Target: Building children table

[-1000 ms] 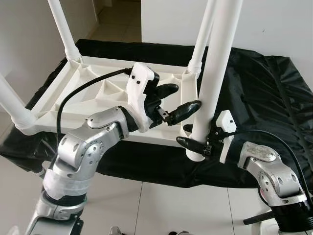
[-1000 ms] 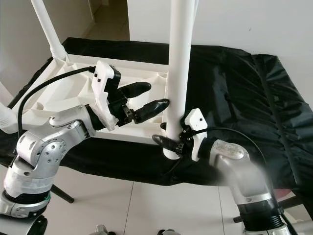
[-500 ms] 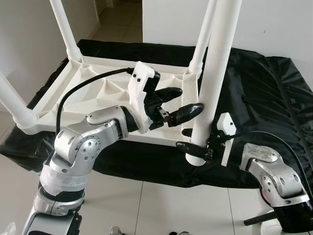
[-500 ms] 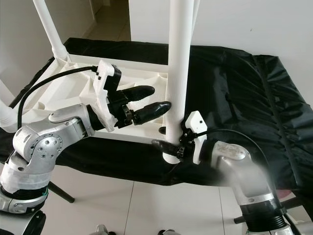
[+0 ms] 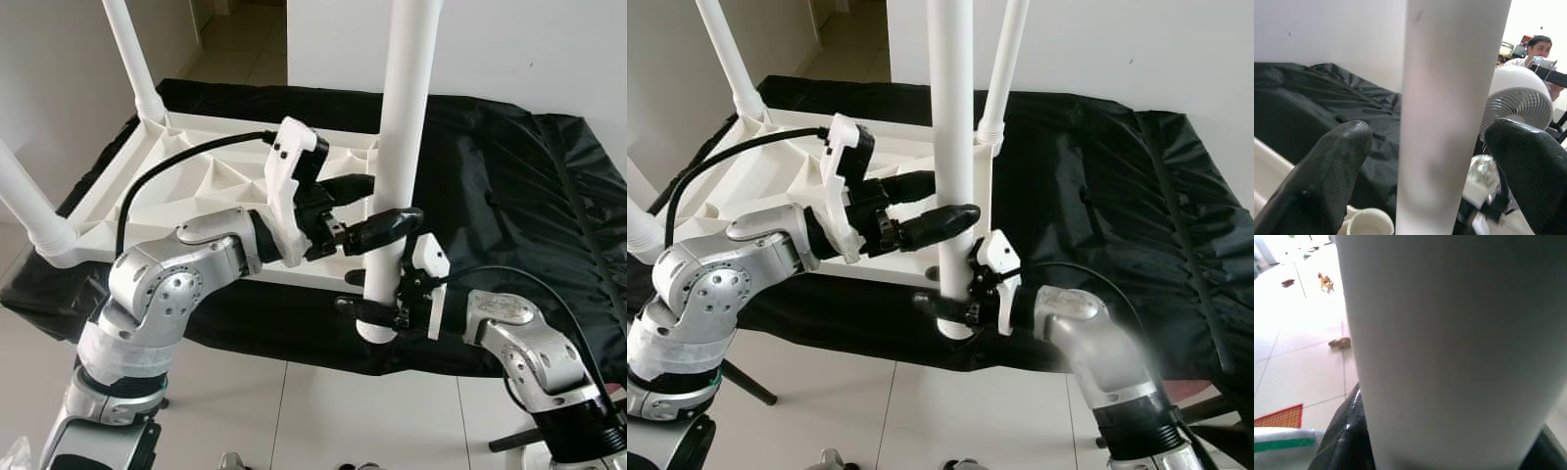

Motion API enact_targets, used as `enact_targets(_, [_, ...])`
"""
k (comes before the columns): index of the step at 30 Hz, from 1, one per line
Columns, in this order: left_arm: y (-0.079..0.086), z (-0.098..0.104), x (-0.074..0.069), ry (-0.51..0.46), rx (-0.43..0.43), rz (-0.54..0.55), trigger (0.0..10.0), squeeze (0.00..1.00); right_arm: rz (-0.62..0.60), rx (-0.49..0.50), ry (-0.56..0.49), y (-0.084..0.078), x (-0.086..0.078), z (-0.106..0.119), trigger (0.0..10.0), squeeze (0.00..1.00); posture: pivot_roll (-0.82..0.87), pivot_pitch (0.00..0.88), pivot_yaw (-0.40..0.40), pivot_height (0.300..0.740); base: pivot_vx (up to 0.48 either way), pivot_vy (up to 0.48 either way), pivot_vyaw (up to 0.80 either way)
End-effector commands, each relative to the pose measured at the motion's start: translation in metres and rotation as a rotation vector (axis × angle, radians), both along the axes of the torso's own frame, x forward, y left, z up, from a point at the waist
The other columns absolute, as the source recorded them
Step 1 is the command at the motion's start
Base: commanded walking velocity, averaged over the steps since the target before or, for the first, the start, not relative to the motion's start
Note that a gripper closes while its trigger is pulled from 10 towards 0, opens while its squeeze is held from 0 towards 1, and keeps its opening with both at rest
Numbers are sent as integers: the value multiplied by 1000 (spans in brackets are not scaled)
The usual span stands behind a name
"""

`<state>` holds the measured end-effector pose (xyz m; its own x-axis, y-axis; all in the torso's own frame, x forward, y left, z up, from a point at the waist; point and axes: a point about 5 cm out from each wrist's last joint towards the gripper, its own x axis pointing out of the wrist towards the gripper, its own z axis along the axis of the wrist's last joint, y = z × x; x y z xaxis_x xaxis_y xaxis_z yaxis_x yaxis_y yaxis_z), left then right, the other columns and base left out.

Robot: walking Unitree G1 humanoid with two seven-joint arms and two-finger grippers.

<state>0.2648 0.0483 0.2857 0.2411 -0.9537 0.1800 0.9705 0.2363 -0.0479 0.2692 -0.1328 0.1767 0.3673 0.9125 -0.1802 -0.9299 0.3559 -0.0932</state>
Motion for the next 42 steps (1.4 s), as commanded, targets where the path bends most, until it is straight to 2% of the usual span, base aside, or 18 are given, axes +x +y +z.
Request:
enact_targets(1, [-5, 6, -13, -69, -8, -231, 10000, 0, 32, -23, -2, 4, -2, -2, 10000, 0, 11, 102, -3, 740, 0, 0, 0])
enact_targets(9, [-7, 11, -11, -61, -27, -236, 10000, 0, 64, -29, 14, 9, -6, -6, 10000, 0, 10, 95, -1, 740, 0, 0, 0])
enact_targets(10, [-7, 13, -11, -44, -43, -254, 8353, 0, 72, -30, 17, 11, -7, -7, 10000, 0, 7, 92, 3, 740, 0, 0, 0])
enact_targets(11, [-7, 13, -11, -44, -43, -254, 8353, 0, 72, -30, 17, 11, -7, -7, 10000, 0, 7, 92, 3, 740, 0, 0, 0])
enact_targets(12, [-7, 14, -10, -41, -46, -252, 6314, 0, 74, -30, 17, 11, -7, -7, 10000, 0, 7, 92, 3, 740, 0, 0, 0])
enact_targets(13, [-7, 14, -10, -41, -46, -252, 6314, 0, 74, -30, 17, 11, -7, -7, 10000, 0, 7, 92, 3, 740, 0, 0, 0])
enact_targets(14, [-7, 14, -10, -28, -47, -257, 3686, 0, 73, -30, 17, 11, -7, -7, 10000, 0, 5, 90, 5, 740, 0, 0, 0])
enact_targets(15, [-7, 14, -10, -26, -49, -263, 0, 0, 71, -30, 15, 11, -7, -7, 10000, 0, 2, 89, 8, 740, 0, 0, 0])
enact_targets(30, [-5, 13, -10, -32, -30, -266, 0, 0, 49, -32, 9, 8, -6, -8, 10000, 0, 3, 77, 11, 740, 0, 0, 0])
enact_targets(31, [-6, 14, -9, -30, -23, -252, 9725, 0, 42, -30, 5, 7, -5, -8, 10000, 0, 3, 77, 11, 740, 0, 0, 0])
enact_targets(35, [-7, 13, -5, -7, -4, -228, 10000, 0, 25, -24, -1, 6, -3, -7, 10000, 0, 4, 74, 9, 740, 0, 0, 0])
enact_targets(36, [-8, 13, 1, 38, 27, -191, 10000, 0, 13, -13, -4, 6, -1, -6, 10000, 188, 4, 74, 9, 740, 0, 0, 0])
enact_targets(37, [-8, 15, 4, 51, 42, -172, 10000, 0, 0, 1, -11, 6, 1, -3, 10000, 1000, 4, 74, 9, 740, 0, 0, 0])
enact_targets(39, [-8, 17, 7, 57, 54, -155, 10000, 0, -15, 17, -19, 6, 3, -1, 10000, 1000, 4, 74, 9, 740, 0, 0, 0])
enact_targets(42, [-7, 34, 12, 39, 39, -130, 10000, 0, -67, 63, -49, 7, 11, 10, 10000, 1000, 6, 74, 8, 740, 0, 0, 0])
